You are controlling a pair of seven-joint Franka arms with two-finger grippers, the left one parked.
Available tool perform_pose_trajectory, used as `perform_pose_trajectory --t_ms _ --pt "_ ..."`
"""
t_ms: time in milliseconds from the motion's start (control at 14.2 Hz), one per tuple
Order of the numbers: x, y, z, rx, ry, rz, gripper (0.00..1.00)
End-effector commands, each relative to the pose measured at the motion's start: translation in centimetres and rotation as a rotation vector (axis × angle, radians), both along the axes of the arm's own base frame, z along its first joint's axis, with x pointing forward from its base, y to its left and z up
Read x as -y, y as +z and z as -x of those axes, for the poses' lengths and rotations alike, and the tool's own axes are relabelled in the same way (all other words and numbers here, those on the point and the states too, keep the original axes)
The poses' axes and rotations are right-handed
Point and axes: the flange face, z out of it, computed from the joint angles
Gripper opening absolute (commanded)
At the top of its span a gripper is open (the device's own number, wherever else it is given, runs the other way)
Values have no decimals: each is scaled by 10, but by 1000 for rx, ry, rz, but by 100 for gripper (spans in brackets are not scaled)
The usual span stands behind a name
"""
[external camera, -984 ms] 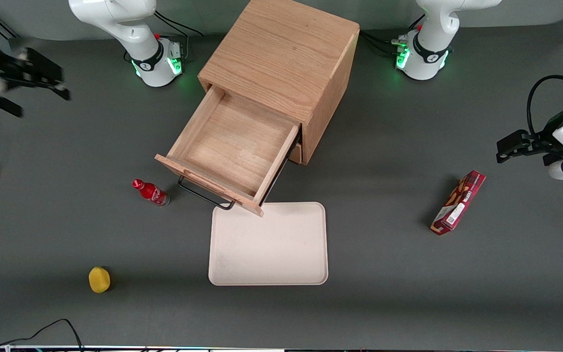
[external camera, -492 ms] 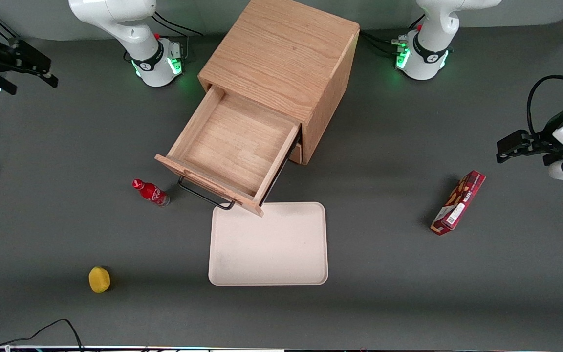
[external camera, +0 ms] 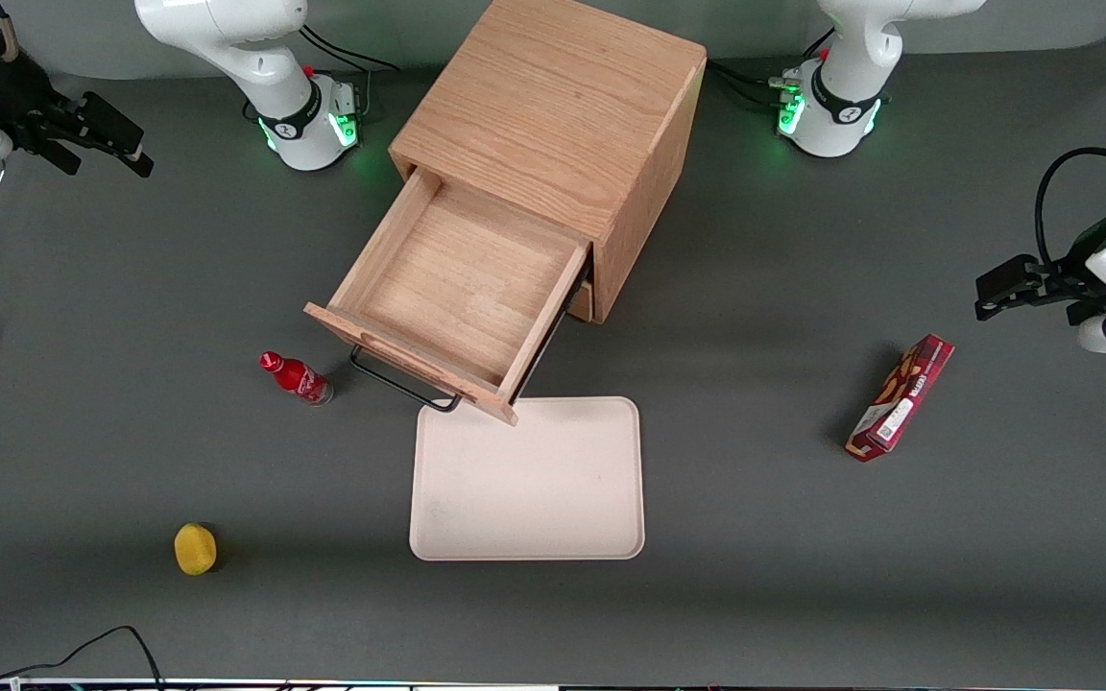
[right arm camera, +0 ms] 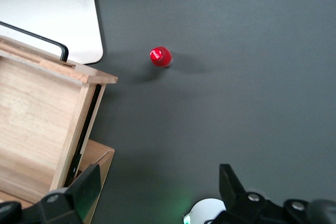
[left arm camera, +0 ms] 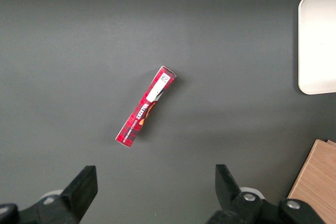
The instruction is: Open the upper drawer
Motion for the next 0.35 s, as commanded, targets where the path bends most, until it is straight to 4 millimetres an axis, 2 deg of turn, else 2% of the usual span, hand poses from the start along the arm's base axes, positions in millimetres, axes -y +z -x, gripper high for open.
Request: perform_pose_trajectory --t_ms 0,141,281 --pt "10 9 -33 4 -27 18 100" --pt "16 15 -50 12 -41 20 100" --pt "17 16 -49 -10 -43 20 100"
